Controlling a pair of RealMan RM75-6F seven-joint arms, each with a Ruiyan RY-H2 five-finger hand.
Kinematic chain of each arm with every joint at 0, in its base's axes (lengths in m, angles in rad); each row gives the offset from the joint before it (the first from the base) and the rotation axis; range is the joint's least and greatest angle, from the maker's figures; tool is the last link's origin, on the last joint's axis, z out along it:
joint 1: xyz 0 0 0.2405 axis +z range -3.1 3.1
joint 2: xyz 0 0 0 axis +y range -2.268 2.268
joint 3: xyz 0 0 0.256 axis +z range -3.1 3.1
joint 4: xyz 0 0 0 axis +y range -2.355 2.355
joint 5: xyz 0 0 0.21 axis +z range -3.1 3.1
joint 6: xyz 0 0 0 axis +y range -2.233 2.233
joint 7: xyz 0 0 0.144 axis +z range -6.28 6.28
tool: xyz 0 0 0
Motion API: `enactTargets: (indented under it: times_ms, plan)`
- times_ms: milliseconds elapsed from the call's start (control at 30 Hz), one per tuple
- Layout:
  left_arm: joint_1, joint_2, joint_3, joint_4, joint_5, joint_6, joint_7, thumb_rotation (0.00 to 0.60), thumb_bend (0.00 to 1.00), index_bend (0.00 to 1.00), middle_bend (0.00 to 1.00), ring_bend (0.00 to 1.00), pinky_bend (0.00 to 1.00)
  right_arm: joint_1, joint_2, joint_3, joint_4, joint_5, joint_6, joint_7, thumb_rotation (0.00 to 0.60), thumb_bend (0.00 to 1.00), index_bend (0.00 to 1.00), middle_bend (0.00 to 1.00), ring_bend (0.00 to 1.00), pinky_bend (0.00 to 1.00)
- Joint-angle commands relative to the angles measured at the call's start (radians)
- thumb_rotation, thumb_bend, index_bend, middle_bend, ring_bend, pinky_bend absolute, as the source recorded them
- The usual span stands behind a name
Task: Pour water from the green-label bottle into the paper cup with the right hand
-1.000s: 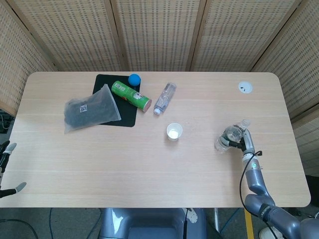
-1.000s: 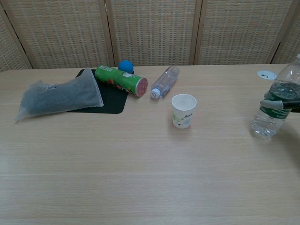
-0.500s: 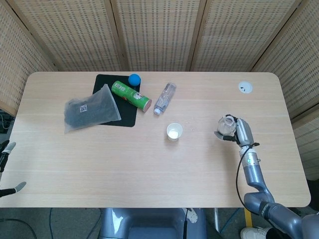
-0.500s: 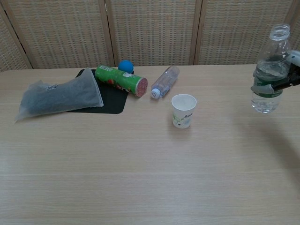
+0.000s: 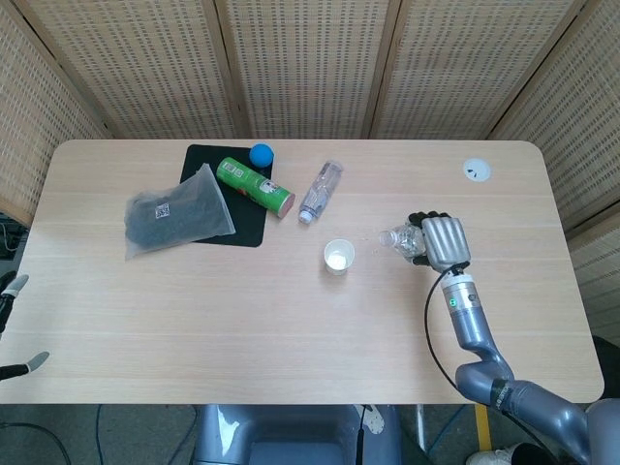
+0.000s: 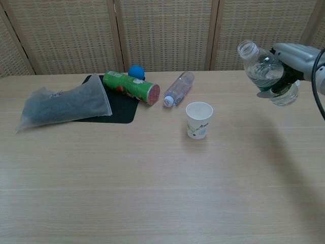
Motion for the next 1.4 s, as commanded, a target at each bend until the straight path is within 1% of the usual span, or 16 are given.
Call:
enactTargets:
  times_ms: [33, 167, 367, 533, 733, 1167, 1400]
  plan:
    - [-0.004, 0.002, -0.003, 0.004, -0.010, -0.008, -0.005, 0.600, 0.05, 0.00, 0.00, 0.00, 0.00, 0.051, -0.025, 0.010, -0.052, 0.126, -0.015, -0.232, 0.600, 0.59, 0.60, 0.57, 0.45, 0.72]
    - [-0.008, 0.002, -0.007, 0.006, -0.023, -0.015, -0.009, 0.600, 0.05, 0.00, 0.00, 0.00, 0.00, 0.076, -0.035, 0.009, -0.069, 0.190, -0.005, -0.368, 0.600, 0.59, 0.60, 0.57, 0.45, 0.72]
    - [-0.010, 0.003, -0.006, 0.006, -0.025, -0.020, -0.015, 0.600, 0.05, 0.00, 0.00, 0.00, 0.00, 0.099, -0.050, 0.005, -0.063, 0.250, 0.011, -0.474, 0.600, 0.59, 0.60, 0.57, 0.45, 0.73]
    - [-0.010, 0.004, -0.007, 0.007, -0.031, -0.021, -0.018, 0.600, 0.05, 0.00, 0.00, 0.00, 0.00, 0.121, -0.067, -0.016, -0.031, 0.271, 0.036, -0.572, 0.600, 0.59, 0.60, 0.57, 0.45, 0.73]
    - [-0.013, 0.005, -0.008, 0.006, -0.036, -0.025, -0.017, 0.600, 0.05, 0.00, 0.00, 0.00, 0.00, 0.139, -0.083, -0.016, -0.002, 0.300, 0.051, -0.625, 0.600, 0.59, 0.60, 0.57, 0.45, 0.73]
    - [-0.013, 0.005, -0.010, 0.010, -0.042, -0.023, -0.022, 0.600, 0.05, 0.00, 0.00, 0.00, 0.00, 0.156, -0.102, -0.027, 0.036, 0.323, 0.049, -0.650, 0.600, 0.59, 0.60, 0.57, 0.45, 0.74]
    - [-0.010, 0.005, -0.011, 0.013, -0.043, -0.016, -0.024, 0.600, 0.05, 0.00, 0.00, 0.00, 0.00, 0.168, -0.133, -0.040, 0.081, 0.324, 0.068, -0.686, 0.600, 0.59, 0.60, 0.57, 0.46, 0.74]
